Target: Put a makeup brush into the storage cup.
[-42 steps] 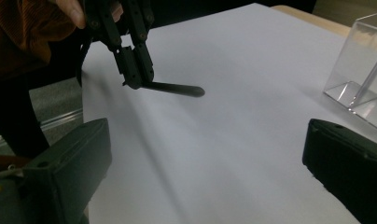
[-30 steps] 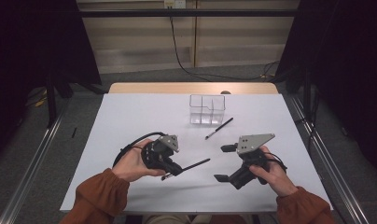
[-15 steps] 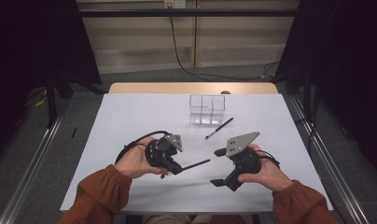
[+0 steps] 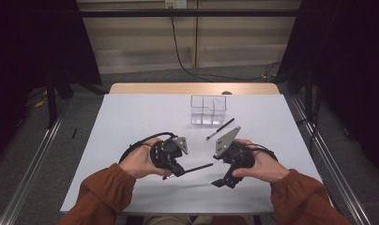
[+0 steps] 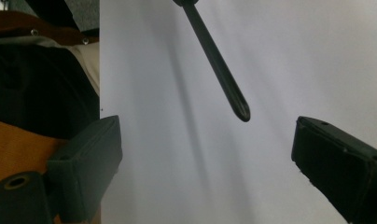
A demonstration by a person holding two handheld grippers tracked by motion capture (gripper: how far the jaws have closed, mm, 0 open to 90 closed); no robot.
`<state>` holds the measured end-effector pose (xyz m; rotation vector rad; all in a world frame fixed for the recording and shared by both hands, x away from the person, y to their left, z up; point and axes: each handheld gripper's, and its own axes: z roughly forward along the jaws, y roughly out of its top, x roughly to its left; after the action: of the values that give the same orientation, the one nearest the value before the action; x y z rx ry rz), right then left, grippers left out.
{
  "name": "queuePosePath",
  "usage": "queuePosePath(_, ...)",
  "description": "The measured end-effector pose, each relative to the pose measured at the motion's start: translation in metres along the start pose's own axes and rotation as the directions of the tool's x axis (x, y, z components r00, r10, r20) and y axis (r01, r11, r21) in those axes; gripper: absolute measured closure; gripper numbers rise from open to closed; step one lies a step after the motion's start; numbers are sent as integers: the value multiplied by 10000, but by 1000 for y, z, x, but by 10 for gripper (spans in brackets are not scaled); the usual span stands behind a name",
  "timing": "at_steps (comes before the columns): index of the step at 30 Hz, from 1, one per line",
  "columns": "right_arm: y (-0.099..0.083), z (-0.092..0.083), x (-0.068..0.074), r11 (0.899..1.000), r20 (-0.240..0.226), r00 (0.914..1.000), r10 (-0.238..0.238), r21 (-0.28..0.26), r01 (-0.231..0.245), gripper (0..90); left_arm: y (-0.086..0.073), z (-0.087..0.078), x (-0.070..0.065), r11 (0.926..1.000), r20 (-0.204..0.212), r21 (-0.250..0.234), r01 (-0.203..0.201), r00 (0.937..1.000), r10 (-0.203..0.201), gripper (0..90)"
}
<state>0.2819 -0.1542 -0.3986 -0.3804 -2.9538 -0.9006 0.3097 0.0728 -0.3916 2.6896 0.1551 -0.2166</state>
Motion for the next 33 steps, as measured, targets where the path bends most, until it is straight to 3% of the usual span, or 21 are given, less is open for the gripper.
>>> queuePosePath(8,9,3,-8,9889,-320,9995,-44,1480,91,59,3,2,0,9990,151,448,-84,9999,77,841)
queuePosePath(12,14,7,-10,9820,-468,9987,-181,1872,266,75,3,3,0,9989,143,468,-60,9999,54,841)
queuePosePath(15,16,8,-11,9801,-555,9982,-245,1957,349,116,4,4,0,9989,151,465,-19,9999,12,841)
queuePosePath(18,18,9,-13,9793,-761,9960,-477,1929,616,249,4,5,-1,9988,120,464,-131,9998,126,841)
queuePosePath(22,22,12,-12,9761,-1008,9924,-701,1984,891,353,6,6,-1,9990,198,438,-101,9998,92,841)
queuePosePath(32,28,17,-15,9776,-1080,9916,-709,1902,906,471,7,7,-1,9989,148,361,-302,9994,297,840)
queuePosePath(33,31,20,-16,9756,-1175,9899,-788,1952,1009,527,7,7,-1,9990,201,376,-250,9995,243,840)
